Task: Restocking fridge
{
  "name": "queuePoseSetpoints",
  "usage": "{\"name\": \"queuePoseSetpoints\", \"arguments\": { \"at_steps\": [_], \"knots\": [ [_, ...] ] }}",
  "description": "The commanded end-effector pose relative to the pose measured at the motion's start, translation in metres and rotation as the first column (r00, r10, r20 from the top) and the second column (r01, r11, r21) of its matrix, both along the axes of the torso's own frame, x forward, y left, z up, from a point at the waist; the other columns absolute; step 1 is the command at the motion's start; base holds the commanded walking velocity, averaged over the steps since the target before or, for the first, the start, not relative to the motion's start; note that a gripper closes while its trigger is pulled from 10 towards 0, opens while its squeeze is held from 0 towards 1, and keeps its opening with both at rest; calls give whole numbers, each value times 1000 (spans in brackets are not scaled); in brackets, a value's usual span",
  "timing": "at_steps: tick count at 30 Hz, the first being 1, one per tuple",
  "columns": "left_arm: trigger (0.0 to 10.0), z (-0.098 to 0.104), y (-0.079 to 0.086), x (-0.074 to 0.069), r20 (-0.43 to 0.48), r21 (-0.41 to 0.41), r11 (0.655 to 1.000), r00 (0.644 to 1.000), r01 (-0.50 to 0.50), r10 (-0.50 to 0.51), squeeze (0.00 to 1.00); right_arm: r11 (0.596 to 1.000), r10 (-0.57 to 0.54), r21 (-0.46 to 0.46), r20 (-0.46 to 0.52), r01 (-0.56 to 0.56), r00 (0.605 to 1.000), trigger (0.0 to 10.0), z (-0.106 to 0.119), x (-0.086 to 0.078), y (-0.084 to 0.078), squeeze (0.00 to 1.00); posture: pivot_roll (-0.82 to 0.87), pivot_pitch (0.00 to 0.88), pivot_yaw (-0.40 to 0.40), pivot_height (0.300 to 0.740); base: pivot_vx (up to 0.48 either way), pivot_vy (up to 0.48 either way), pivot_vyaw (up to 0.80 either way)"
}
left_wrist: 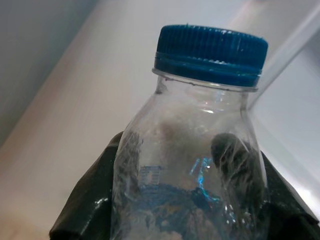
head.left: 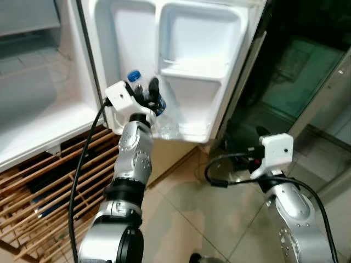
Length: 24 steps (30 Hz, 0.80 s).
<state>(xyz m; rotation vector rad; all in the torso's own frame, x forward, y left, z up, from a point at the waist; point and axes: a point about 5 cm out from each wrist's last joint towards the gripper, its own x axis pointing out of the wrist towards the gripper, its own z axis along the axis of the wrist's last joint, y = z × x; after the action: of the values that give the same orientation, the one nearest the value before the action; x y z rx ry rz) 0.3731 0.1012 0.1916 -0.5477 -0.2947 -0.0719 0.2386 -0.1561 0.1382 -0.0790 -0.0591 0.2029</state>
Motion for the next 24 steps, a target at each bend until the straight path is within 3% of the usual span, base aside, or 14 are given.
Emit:
{"name": "queuePoseSetpoints", "arguments": {
  "at_steps": [1,5,7,13,16,18,24],
  "knots": [
    [10000,27,-3,4,119,46,998,992,-37,31,0,1000,-16,-17,8,17,1000,10000,4,-1,-7,102,-248,0,-65,740,0,0,0],
    [10000,30,-2,5,140,67,996,989,-53,43,0,1000,-18,-19,9,18,1000,10000,5,-3,-8,102,-251,0,-68,740,0,0,0],
    [10000,33,1,7,162,99,989,982,-109,92,0,999,-14,-35,-5,14,1000,10000,5,-8,-11,94,-267,0,-83,740,0,0,0],
    [10000,27,8,10,136,104,975,974,-194,180,0,998,-8,-55,-21,7,1000,10000,4,-13,-14,94,-283,0,-99,740,0,0,0],
    [10000,5,15,10,39,81,963,966,-257,254,0,997,6,-81,-29,-8,1000,10000,7,-18,-19,94,-307,5,-128,740,0,0,0],
    [10000,1,16,11,20,73,962,965,-262,261,0,996,11,-87,-28,-13,1000,10000,8,-18,-19,98,-309,5,-129,740,0,0,0],
    [10000,9,13,15,24,26,964,964,-266,266,0,995,13,-97,-32,-16,999,10000,11,-22,-22,98,-329,12,-130,740,0,0,0]
  ]
}}
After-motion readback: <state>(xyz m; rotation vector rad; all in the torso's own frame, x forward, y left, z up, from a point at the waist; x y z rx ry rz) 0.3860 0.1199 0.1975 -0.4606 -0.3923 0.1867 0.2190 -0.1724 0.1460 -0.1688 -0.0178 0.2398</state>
